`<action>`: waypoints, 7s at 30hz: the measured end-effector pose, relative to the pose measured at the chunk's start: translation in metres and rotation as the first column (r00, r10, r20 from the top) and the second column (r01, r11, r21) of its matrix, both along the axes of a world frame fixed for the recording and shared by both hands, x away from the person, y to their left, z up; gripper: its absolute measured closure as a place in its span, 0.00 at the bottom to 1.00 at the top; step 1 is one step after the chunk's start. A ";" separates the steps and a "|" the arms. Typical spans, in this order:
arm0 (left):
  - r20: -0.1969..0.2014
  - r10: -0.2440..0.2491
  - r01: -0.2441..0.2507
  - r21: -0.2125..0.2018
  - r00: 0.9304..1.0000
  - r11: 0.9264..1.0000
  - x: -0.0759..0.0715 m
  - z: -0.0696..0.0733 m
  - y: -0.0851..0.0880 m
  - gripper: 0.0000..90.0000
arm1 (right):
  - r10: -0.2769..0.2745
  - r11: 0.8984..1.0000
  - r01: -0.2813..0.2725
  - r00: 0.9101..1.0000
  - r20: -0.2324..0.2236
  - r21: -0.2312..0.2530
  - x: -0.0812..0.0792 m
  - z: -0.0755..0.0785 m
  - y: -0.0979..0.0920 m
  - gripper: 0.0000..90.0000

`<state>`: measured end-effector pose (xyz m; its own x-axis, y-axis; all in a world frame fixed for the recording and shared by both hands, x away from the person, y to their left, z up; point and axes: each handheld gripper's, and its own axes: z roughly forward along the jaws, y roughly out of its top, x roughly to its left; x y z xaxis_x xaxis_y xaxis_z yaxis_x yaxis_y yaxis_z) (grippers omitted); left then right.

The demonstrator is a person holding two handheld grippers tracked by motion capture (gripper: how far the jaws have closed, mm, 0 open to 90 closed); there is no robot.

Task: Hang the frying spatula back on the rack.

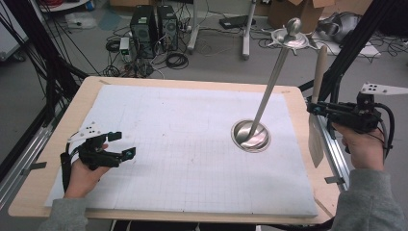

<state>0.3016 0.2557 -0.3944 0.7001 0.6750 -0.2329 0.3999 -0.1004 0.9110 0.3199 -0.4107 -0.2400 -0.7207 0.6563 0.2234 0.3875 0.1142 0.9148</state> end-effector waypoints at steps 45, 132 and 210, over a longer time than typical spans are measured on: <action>-0.003 0.005 -0.005 -0.004 1.000 1.000 -0.001 -0.001 0.002 0.04 | 0.037 0.999 -0.039 0.998 -0.043 -0.034 0.017 -0.001 0.023 0.87; 0.009 0.018 -0.017 -0.001 1.000 1.000 -0.002 -0.001 0.004 0.04 | -0.201 0.963 0.239 0.945 0.259 -0.126 -0.034 -0.025 0.095 0.13; 0.192 -0.015 0.028 -0.067 0.981 0.997 -0.019 0.022 0.014 0.04 | 0.062 0.984 -0.096 0.974 0.217 0.150 -0.046 -0.152 0.059 0.13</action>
<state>0.2822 0.2699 -0.3723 0.7504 0.6462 -0.1394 0.2165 -0.0410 0.9754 0.2735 -0.3513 -0.3922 -0.8107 0.5640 0.1571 0.1793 -0.0164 0.9837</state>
